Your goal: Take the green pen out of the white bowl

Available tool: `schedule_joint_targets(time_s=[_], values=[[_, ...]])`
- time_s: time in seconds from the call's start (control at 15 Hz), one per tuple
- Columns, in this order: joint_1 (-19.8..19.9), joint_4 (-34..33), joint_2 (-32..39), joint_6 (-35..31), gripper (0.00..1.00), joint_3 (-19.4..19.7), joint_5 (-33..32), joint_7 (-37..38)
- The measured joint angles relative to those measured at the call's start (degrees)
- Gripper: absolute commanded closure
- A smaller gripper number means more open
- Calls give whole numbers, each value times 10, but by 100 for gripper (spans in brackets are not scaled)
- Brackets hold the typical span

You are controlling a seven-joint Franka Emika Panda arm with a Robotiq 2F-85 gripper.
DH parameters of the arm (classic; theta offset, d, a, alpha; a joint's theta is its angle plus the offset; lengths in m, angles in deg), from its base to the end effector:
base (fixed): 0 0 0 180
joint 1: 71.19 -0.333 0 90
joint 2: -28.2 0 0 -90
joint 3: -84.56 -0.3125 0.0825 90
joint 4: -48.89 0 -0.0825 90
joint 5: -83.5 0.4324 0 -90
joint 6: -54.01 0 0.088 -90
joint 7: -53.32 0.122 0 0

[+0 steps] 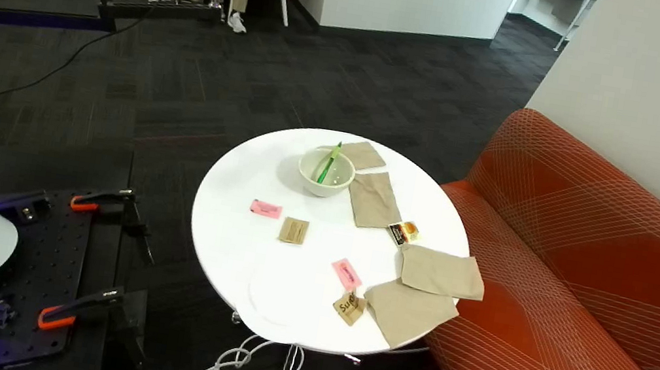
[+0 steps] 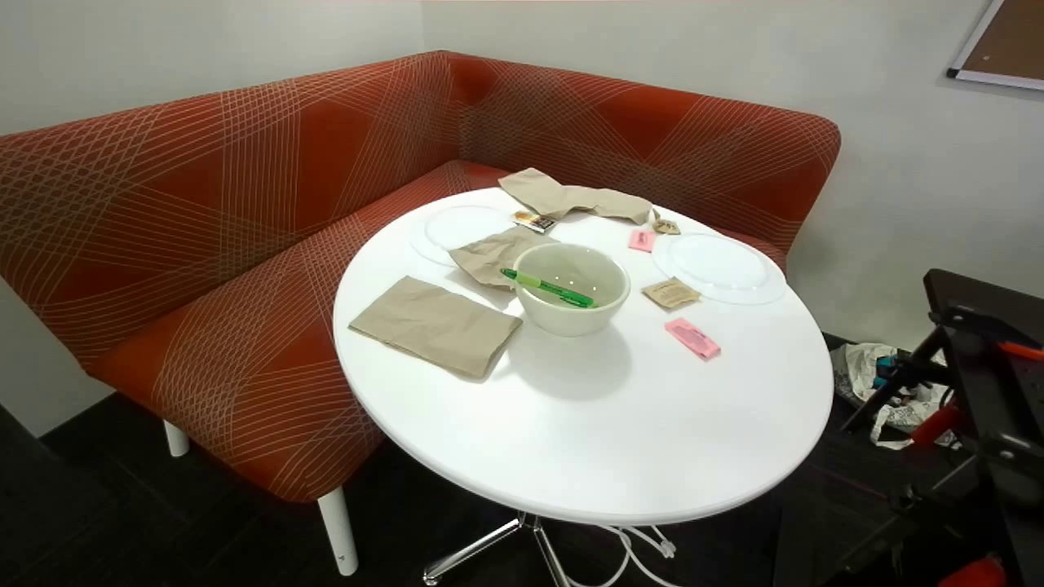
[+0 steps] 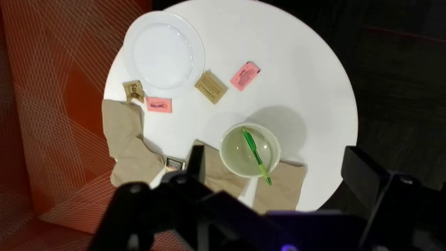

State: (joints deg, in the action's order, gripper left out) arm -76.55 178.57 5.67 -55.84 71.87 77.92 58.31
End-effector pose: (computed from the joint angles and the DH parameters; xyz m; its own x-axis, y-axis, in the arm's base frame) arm 0.4661 0.1481 0.4832 0.9680 0.2460 0.0492 0.2343 -0.9567 0.1725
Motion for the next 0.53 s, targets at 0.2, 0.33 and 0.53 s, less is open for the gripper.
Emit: schedule_joint_targets(time_s=[0.2, 0.33, 0.53], values=[[-5, 26, 20, -86, 0, 17, 2, -31], [-7, 45, 42, -152, 0, 32, 8, -66], [-14, 67, 82, -241, 0, 55, 34, -137]])
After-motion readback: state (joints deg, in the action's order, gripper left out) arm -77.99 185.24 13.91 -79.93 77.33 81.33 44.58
